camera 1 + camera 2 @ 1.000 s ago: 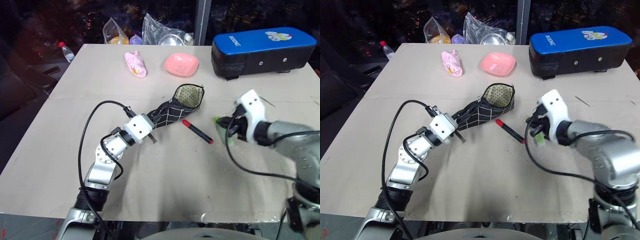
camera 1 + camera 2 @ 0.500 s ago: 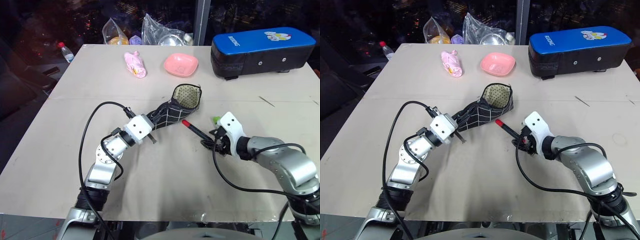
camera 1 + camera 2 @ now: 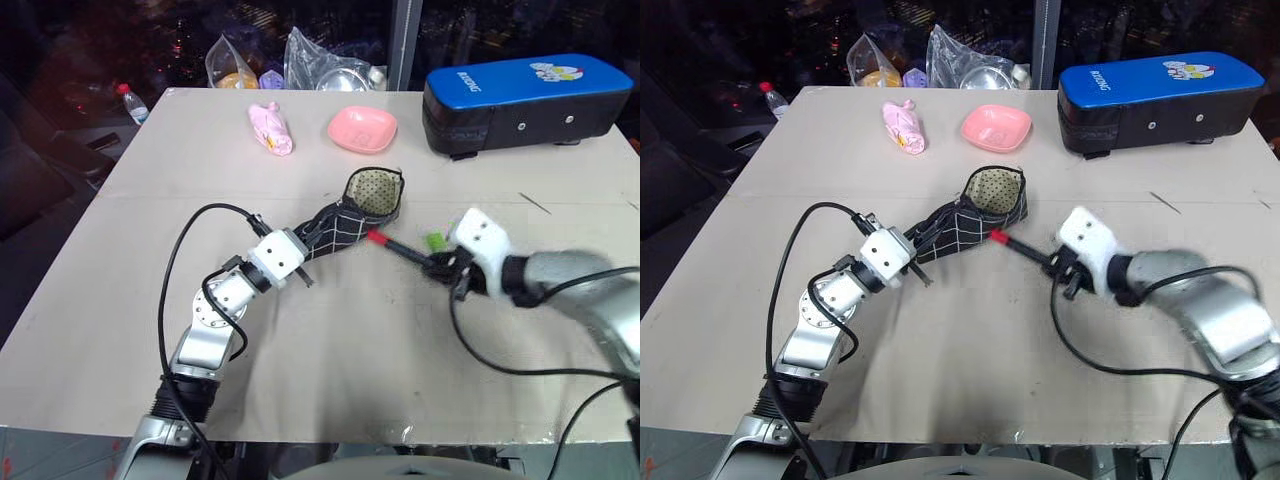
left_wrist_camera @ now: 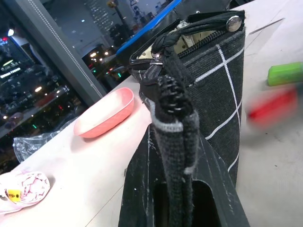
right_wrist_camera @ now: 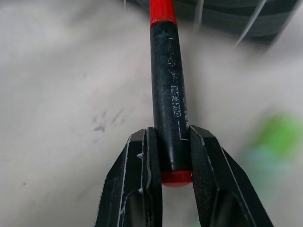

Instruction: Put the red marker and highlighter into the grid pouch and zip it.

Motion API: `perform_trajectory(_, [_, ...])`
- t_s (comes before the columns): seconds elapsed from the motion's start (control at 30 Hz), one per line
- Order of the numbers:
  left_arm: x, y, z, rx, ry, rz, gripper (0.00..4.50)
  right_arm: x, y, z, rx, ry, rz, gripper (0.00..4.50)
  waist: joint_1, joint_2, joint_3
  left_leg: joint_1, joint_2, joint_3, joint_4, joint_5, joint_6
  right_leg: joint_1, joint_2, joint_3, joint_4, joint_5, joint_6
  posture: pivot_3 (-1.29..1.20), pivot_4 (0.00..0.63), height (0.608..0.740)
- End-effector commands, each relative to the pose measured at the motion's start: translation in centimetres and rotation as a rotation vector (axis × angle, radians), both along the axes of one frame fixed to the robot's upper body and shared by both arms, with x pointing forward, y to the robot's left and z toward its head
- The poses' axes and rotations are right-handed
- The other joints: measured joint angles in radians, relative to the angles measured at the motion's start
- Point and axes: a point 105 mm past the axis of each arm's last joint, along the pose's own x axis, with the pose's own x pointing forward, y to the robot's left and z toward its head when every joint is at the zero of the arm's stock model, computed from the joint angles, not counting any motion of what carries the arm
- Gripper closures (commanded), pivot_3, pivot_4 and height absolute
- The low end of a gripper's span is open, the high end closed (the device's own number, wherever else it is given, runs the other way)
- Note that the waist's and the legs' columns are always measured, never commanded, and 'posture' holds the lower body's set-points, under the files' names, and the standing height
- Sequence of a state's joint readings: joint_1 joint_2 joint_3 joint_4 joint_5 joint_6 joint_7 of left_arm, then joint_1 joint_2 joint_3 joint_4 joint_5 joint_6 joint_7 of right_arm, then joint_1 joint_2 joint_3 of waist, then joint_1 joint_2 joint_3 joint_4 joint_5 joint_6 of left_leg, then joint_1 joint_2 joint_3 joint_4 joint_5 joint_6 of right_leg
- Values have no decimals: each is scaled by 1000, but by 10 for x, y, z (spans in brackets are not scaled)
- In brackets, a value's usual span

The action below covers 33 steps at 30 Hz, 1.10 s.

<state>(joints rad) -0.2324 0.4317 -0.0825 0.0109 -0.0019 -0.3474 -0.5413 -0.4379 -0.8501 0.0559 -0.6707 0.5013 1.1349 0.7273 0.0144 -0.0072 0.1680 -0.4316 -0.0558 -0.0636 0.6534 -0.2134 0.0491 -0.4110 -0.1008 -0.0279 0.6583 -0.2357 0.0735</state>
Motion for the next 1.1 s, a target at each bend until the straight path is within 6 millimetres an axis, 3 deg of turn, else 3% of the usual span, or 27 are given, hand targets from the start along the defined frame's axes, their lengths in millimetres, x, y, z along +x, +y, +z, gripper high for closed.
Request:
perform_trajectory(0.03, [-2, -1, 9, -5, -37, -10, 4500, -29, -23, 48, -55, -15, 155, 4209, 3, 1, 1, 0, -1, 0, -1, 0, 0, 0, -1, 0, -1, 0, 0, 0, 150, 726])
perform_trajectory(0.13, [-1, -5, 10, 10, -45, -32, 4500, -27, -36, 80, -91, -120, 190, 4209, 1, 0, 1, 0, -1, 0, -1, 0, 1, 1, -2, -1, -3, 0, 0, 0, 150, 726])
perform_trajectory(0.27, [-1, -12, 10, 44, -63, -75, 4500, 3, -38, 105, -166, -349, 163, 4209, -6, 0, 1, 1, 1, 3, -1, -1, 1, 1, -1, 1, -2, 0, 0, 0, 150, 726])
perform_trajectory(0.47, [-3, -23, 8, 85, -84, -130, 4500, 36, -42, 83, -463, -480, 258, 4209, 0, 0, 2, -1, 0, 4, 0, -1, 1, -1, -2, 2, -3, 0, 1, 0, 150, 726])
perform_trajectory(0.7, [-7, -32, 6, 130, -107, -171, 4500, 53, -31, 75, -591, -553, 372, 4209, -1, 0, 2, 0, -1, 4, -1, 1, -1, -1, -2, 3, -2, 0, 1, 0, 150, 726])
perform_trajectory(0.97, [-8, -40, 9, 138, -125, -197, 4500, 68, -4, 63, -786, -681, 575, 4209, -3, 0, 2, 0, -1, 4, -1, 0, 0, -2, -1, 3, -1, 0, 0, 0, 150, 726])
perform_trajectory(1.1, [-7, -40, 9, 137, -126, -202, 4500, 73, 23, 58, -766, -763, 679, 4209, -4, 0, 2, 0, -1, 4, -1, 2, -3, -2, -1, 3, -1, 0, 0, 0, 150, 726])
